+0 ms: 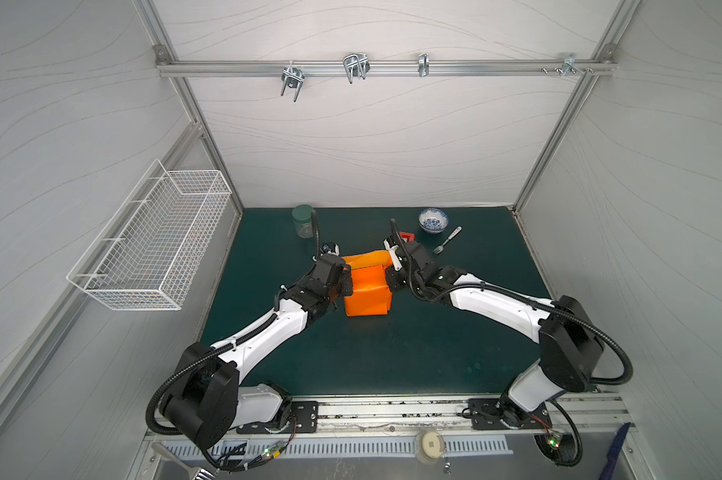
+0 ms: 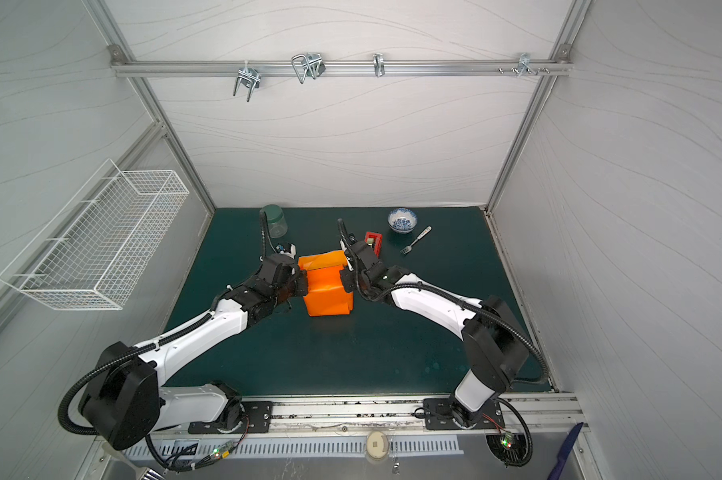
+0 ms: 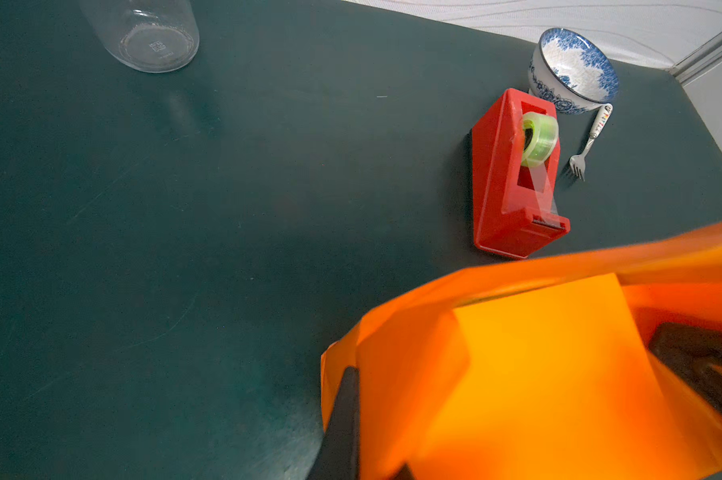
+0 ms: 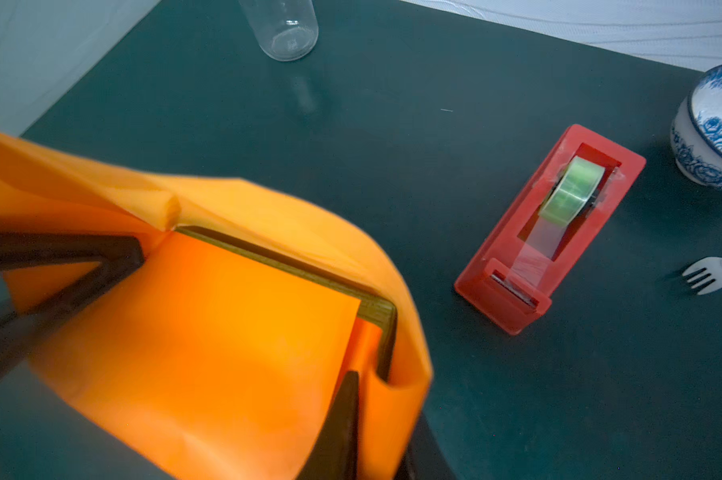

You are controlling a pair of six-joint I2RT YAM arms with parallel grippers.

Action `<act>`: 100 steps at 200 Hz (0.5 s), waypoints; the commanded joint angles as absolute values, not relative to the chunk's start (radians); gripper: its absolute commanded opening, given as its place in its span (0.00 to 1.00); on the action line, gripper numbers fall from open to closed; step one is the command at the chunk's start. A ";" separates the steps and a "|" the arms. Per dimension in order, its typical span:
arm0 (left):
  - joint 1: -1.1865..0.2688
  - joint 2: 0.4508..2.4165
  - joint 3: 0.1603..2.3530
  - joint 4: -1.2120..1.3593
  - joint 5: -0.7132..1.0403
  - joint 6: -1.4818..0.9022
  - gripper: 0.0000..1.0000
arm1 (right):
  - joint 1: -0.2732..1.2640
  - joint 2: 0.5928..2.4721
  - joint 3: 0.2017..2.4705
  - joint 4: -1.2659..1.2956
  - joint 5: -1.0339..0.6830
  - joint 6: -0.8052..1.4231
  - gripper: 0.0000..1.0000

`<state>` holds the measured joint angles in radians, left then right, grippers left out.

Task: Wrap the gift box in paper

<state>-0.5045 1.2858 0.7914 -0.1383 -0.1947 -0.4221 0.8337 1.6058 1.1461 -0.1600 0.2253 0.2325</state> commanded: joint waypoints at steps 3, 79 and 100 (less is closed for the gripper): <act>-0.507 1.290 0.811 -0.124 -0.203 -0.420 0.00 | 0.822 1.629 1.141 -0.187 0.258 0.210 0.12; -0.507 1.292 0.811 -0.124 -0.209 -0.419 0.00 | 0.816 1.556 1.167 -0.221 0.148 0.196 0.34; -0.507 1.293 0.811 -0.122 -0.210 -0.419 0.00 | 0.795 1.494 1.145 -0.240 0.030 0.208 0.46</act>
